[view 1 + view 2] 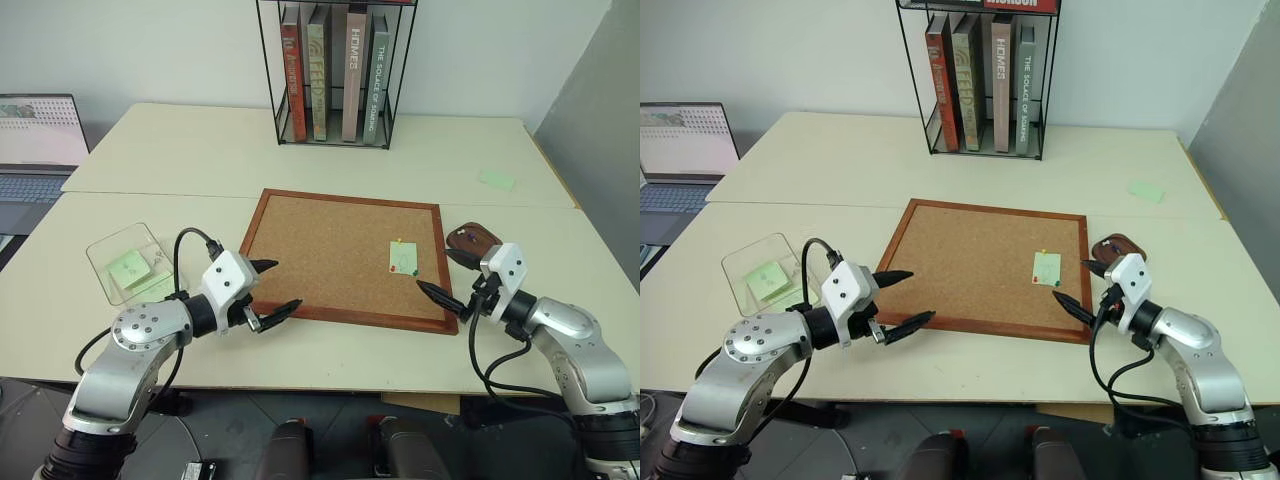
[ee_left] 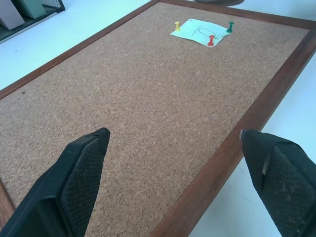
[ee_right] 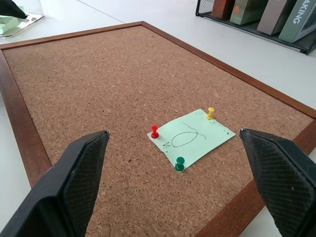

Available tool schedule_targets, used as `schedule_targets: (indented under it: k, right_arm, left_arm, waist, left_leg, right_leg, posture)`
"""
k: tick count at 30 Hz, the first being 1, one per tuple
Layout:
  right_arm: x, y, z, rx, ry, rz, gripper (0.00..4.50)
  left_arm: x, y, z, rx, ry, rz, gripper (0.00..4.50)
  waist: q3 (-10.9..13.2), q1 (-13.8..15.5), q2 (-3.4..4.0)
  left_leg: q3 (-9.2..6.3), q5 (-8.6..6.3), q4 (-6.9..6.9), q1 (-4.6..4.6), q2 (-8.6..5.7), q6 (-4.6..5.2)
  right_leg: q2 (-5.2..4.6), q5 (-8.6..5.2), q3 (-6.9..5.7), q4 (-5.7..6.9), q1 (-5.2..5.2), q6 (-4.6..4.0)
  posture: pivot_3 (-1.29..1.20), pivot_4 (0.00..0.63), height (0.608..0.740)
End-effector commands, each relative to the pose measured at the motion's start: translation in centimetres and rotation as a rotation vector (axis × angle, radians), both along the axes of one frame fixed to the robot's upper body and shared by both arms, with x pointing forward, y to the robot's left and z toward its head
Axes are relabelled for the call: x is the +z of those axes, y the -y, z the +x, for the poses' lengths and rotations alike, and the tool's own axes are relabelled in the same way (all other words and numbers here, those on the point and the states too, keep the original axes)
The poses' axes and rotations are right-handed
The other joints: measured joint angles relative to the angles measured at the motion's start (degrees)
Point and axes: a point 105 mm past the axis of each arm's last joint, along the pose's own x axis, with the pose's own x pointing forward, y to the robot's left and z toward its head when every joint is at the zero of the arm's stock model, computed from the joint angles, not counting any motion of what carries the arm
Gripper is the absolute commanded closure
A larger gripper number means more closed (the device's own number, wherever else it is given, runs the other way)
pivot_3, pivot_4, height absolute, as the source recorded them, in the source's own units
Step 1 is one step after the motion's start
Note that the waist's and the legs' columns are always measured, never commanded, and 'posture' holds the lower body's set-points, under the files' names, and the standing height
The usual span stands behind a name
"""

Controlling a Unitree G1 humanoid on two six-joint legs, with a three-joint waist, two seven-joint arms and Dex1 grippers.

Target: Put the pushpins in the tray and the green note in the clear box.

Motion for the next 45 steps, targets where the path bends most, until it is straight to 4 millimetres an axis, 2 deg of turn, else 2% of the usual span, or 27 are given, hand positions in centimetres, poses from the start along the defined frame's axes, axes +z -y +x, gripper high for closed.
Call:
schedule_targets:
  k: [1, 6, 11, 18, 24, 27, 33, 41, 45]
  right_arm:
    - [1.4, -0.8, 0.0, 0.026, 0.054, 0.018, 0.00]
    - [1.1, -1.5, -0.5, 0.072, 0.032, 0.035, 0.00]
    - [1.0, -2.4, -1.4, 0.104, 0.016, 0.062, 0.00]
    - [1.1, -2.1, -1.7, 0.075, 0.034, 0.061, 0.00]
    - [1.4, -2.0, -1.8, 0.080, 0.011, 0.084, 0.00]
    - [1.4, -2.1, -1.7, 0.079, 0.013, 0.082, 0.00]
    - [1.5, -1.4, -0.6, 0.017, -0.005, 0.079, 0.00]
    - [2.0, -0.7, 0.4, -0.022, 0.010, 0.077, 0.00]
    - [1.9, -0.7, 0.6, -0.019, 0.000, 0.067, 0.00]
  left_arm:
    - [1.6, 0.3, 0.0, -0.024, 0.065, -0.031, 0.01]
    - [2.1, 0.4, 0.3, 0.003, 0.092, -0.050, 0.01]
    - [1.2, 0.7, 0.6, 0.031, 0.029, -0.080, 0.01]
    - [1.6, 1.3, 0.8, -0.013, 0.042, -0.075, 0.01]
    - [2.1, 2.8, 1.1, -0.090, 0.048, -0.104, 0.01]
    - [1.8, 3.8, 1.7, -0.123, 0.046, -0.104, 0.44]
    - [0.4, 6.5, 3.6, -0.175, 0.029, -0.100, 1.60]
    - [-1.2, 8.7, 6.5, -0.201, 0.005, -0.059, 3.08]
    - [-1.4, 9.6, 7.1, -0.237, -0.009, -0.059, 3.80]
  waist:
    - [0.0, 0.0, 0.00]
    - [0.0, 0.0, 0.00]
    - [0.0, 0.0, 0.00]
    - [0.0, 0.0, 0.00]
    - [0.0, 0.0, 0.00]
    - [0.0, 0.0, 0.00]
    - [0.0, 0.1, -0.01]
    - [0.0, 0.0, -0.01]
    - [0.0, 0.0, -0.01]
  left_leg:
    - [0.00, 0.00, 0.00, 0.00, 0.00, 0.00]
    - [0.00, 0.00, 0.00, 0.01, 0.00, 0.00]
    - [-0.01, 0.00, 0.00, 0.00, 0.00, 0.00]
    - [0.00, 0.00, 0.02, 0.00, -0.01, 0.00]
    - [-0.01, 0.00, 0.01, 0.00, -0.01, 0.00]
    - [0.00, 0.00, 0.01, -0.01, -0.02, 0.00]
    - [0.01, 0.00, 0.05, 0.00, -0.04, 0.00]
    - [0.02, 0.00, 0.03, -0.02, -0.04, 0.01]
    - [0.04, 0.00, 0.03, -0.04, -0.05, 0.01]
  right_leg:
    - [0.00, 0.00, 0.00, 0.00, 0.00, 0.00]
    - [0.00, 0.00, 0.00, 0.01, 0.00, 0.00]
    - [0.00, 0.07, 0.00, 0.02, 0.00, 0.12]
    - [0.01, 0.01, 0.01, 0.01, 0.00, 0.02]
    - [0.02, 0.02, 0.00, 0.02, 0.00, 0.04]
    - [0.01, 0.07, 0.00, 0.01, 0.00, 0.11]
    - [0.04, 0.11, 0.01, 0.02, 0.02, 0.19]
    - [0.11, 0.14, 0.01, 0.03, 0.00, 0.23]
    - [0.24, 0.15, 0.03, 0.03, -0.02, 0.24]
  posture:
    - [0.00, 0.150, 0.740]
    - [0.00, 0.150, 0.740]
    - [0.00, 0.150, 0.740]
    - [0.00, 0.150, 0.740]
    - [0.00, 0.150, 0.740]
    - [0.00, 0.150, 0.740]
    - [0.00, 0.150, 0.740]
    - [0.00, 0.150, 0.740]
    - [0.00, 0.150, 0.740]
